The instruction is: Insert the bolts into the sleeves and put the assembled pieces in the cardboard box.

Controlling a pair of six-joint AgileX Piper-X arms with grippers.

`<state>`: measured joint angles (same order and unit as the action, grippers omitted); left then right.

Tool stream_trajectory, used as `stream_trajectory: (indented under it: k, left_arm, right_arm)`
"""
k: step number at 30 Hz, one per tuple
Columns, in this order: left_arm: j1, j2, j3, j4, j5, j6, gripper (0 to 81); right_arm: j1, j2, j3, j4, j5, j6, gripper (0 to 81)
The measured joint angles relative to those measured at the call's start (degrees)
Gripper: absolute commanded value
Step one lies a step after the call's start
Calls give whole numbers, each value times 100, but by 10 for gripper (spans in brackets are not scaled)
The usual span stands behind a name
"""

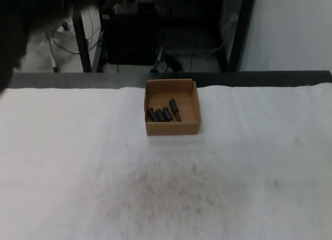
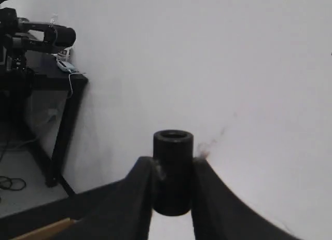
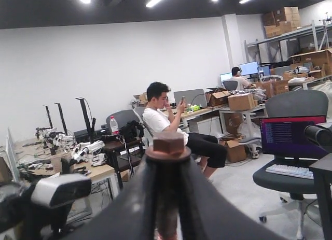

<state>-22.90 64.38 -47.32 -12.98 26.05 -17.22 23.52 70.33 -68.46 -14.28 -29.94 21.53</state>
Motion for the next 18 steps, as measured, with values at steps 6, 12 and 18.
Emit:
stream_trajectory:
  k: [6,12,18]
  left_arm:
    - [0,-207,708,-1000,1512,463,3]
    - [0,-207,706,-1233,1742,989,3]
    - [0,-207,706,-1519,1739,1110,3]
  right_arm:
    - [407,25,0,638,3,-291,8]
    - [1112,181,0,778,211,-780,8]
    - [1176,293,0,799,541,-822,8]
